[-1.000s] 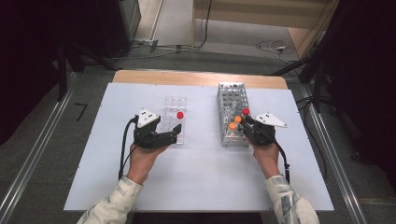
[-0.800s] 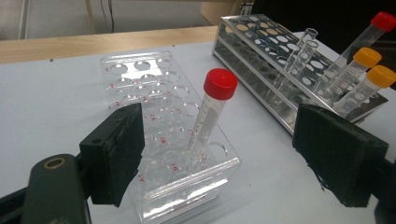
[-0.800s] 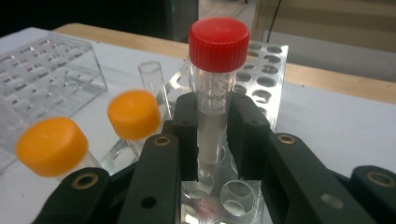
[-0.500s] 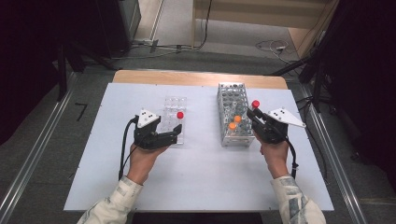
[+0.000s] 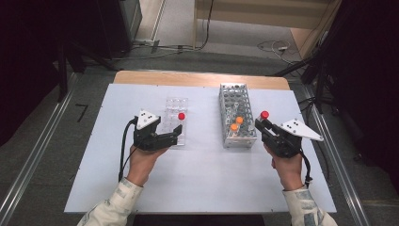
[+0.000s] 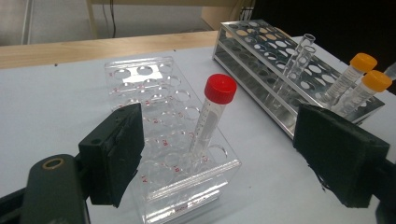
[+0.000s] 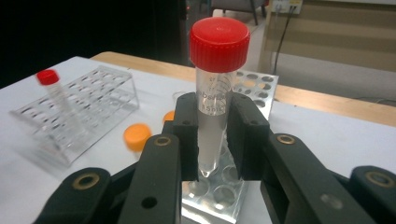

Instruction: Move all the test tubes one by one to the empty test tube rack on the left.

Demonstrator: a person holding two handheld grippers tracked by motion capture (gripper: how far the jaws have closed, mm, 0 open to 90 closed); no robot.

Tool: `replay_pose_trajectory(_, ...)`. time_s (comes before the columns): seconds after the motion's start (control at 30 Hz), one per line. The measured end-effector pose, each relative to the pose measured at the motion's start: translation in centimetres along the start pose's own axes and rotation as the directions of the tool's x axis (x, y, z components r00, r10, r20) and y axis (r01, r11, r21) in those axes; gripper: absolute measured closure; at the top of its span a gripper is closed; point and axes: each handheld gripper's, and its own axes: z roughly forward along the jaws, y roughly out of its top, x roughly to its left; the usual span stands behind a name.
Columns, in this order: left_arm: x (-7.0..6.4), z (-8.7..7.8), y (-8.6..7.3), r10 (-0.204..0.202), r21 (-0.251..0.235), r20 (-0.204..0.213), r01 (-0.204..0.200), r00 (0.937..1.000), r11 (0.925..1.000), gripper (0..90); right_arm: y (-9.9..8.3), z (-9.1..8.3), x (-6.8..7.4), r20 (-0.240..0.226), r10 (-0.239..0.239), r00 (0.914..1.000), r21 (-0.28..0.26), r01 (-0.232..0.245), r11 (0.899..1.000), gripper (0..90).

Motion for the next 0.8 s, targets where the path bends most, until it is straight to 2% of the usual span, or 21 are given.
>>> replay_pose_trajectory(0.2, -0.2, 0.0, -0.1, 0.008, 0.003, 0.002, -0.008, 1.0, 1.0, 16.9, -1.0, -1.0, 0.8, -0.047, -0.001, 0.9989, 0.025, 0.002, 1.0, 71.8)
replay_pose_trajectory(0.37, -0.3, 0.0, -0.1, 0.01, -0.001, 0.004, -0.01, 0.9999, 1.0, 17.0, -1.9, -1.0, 2.1, -0.086, -0.021, 0.9961, 0.053, 0.026, 0.998, 71.8)
replay_pose_trajectory(0.6, -0.5, 0.0, -0.2, 0.016, 0.004, 0.009, -0.016, 0.9998, 0.9999, 17.0, -2.5, -0.1, 4.0, -0.152, -0.045, 0.9873, 0.083, 0.058, 0.995, 71.8)
replay_pose_trajectory(0.8, -0.7, 0.1, -0.2, 0.018, 0.004, 0.015, -0.019, 0.9997, 0.9998, 17.0, -3.2, 1.3, 5.6, -0.198, -0.067, 0.9778, 0.121, 0.092, 0.988, 71.8)
